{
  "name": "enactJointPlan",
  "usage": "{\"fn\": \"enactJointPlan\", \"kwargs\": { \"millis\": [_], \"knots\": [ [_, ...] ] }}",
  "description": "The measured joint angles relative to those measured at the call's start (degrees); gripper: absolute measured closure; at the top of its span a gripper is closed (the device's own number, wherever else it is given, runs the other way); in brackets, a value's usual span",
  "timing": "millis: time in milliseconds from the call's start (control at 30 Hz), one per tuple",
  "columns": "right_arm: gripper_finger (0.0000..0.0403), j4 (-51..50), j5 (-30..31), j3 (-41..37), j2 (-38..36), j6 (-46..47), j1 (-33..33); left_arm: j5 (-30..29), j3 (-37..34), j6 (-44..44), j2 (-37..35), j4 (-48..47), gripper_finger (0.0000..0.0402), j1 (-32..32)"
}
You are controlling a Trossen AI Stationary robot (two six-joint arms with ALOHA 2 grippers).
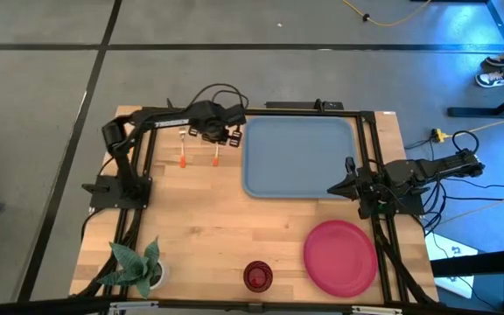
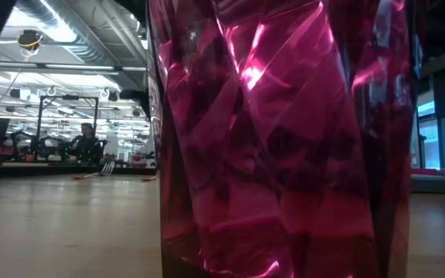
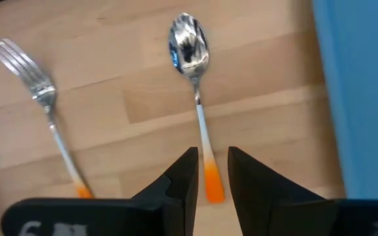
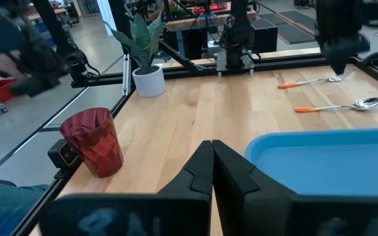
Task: Pick and place plate/cup/fork/spoon on tray
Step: Put the orange spoon on the blue tray
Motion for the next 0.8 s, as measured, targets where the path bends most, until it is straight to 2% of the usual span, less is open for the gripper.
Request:
{"fn": "enactJointPlan", "kwargs": {
  "millis": [400,700,800],
  "knots": [
    [0.0395,0.28,-0.02,0.0,0.0,2.66,0.0,0.47,0.0,1.1,8.61,3.11,0.0326,2.29],
    [0.0395,0.23,-0.02,-0.02,0.0,2.54,0.0,0.05,-0.02,4.09,9.93,5.45,0.0325,3.62],
    [0.0395,0.21,-0.02,-0.02,0.0,2.56,0.0,1.71,-0.02,4.4,9.93,5.84,0.0327,4.17]
  ]
}}
